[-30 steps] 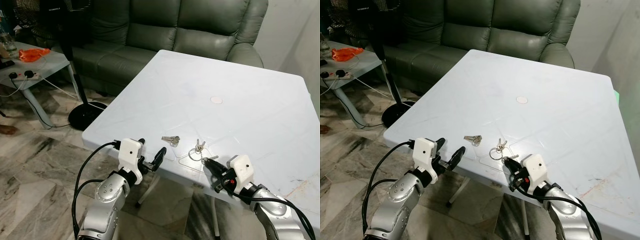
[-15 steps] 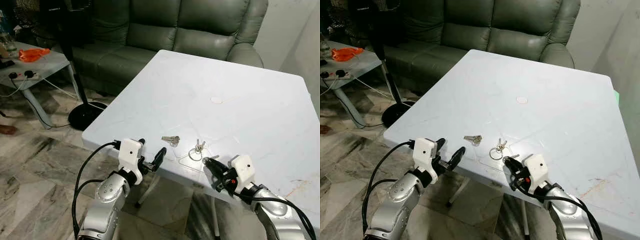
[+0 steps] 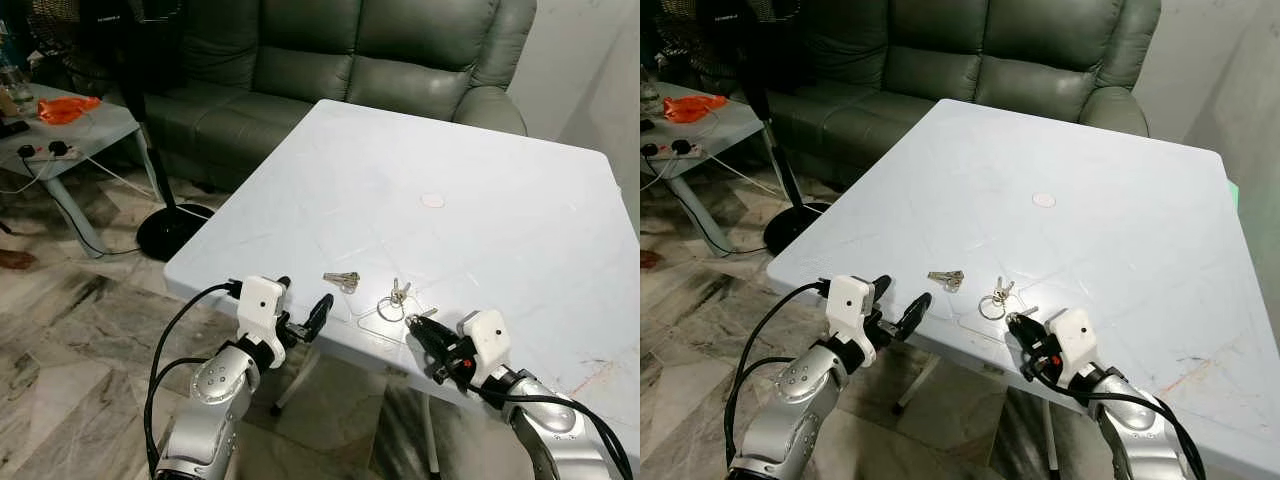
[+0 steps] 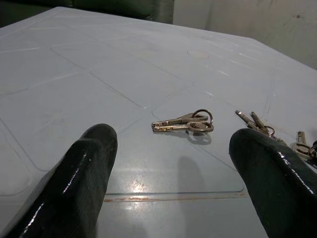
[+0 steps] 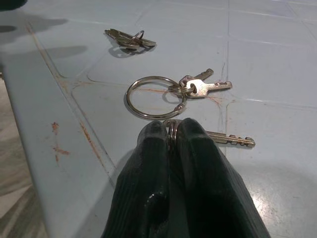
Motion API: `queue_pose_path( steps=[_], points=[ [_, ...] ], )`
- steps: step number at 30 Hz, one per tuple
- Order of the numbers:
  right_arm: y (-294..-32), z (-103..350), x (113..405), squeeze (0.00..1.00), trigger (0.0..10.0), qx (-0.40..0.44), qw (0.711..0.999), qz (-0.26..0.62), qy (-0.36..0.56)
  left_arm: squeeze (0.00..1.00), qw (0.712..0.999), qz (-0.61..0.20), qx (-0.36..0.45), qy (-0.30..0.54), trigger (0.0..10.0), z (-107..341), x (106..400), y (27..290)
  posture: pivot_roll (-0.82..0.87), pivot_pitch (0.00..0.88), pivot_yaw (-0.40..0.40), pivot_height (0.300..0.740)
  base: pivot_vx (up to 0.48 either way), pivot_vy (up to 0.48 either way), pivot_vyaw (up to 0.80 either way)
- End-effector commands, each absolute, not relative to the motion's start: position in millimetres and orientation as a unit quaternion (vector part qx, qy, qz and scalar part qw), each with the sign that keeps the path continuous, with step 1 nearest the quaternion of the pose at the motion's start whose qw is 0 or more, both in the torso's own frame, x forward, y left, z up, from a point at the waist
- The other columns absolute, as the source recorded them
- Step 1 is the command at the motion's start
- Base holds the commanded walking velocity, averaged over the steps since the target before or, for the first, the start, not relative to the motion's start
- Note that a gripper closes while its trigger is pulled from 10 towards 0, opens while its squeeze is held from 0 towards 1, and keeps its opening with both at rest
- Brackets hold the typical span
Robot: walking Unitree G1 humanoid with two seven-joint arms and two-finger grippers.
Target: Hang keys on a hook
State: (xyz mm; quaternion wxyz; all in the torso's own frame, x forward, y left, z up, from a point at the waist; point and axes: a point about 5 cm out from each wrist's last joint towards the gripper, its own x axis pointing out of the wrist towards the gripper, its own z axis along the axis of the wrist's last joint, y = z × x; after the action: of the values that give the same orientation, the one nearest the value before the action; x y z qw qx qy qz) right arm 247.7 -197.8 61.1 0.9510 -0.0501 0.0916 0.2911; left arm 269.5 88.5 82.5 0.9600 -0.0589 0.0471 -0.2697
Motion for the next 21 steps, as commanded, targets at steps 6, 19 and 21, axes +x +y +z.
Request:
queue_pose_path(
  steps=[6,19,21],
  points=[
    [-204.3,64.4,249.6,0.00,10.0,-0.053,0.953,0.284,0.085,0.00,0.959,-0.274,-0.058,0.045,10.0,84.2,271.0,87.1,0.00,0.000,-0.031,0.740,0.000,0.000,0.00],
    [-206.4,64.6,249.4,0.00,0.0,-0.054,0.955,0.281,0.082,0.00,0.959,-0.275,-0.059,0.044,10.0,84.7,271.1,86.3,-0.01,0.000,-0.032,0.740,0.000,0.000,0.00],
    [-206.7,64.8,249.4,0.00,0.0,-0.054,0.955,0.279,0.081,0.00,0.959,-0.275,-0.059,0.044,10.0,84.8,271.0,86.0,-0.01,0.000,-0.032,0.740,0.000,0.000,0.00]
  ],
)
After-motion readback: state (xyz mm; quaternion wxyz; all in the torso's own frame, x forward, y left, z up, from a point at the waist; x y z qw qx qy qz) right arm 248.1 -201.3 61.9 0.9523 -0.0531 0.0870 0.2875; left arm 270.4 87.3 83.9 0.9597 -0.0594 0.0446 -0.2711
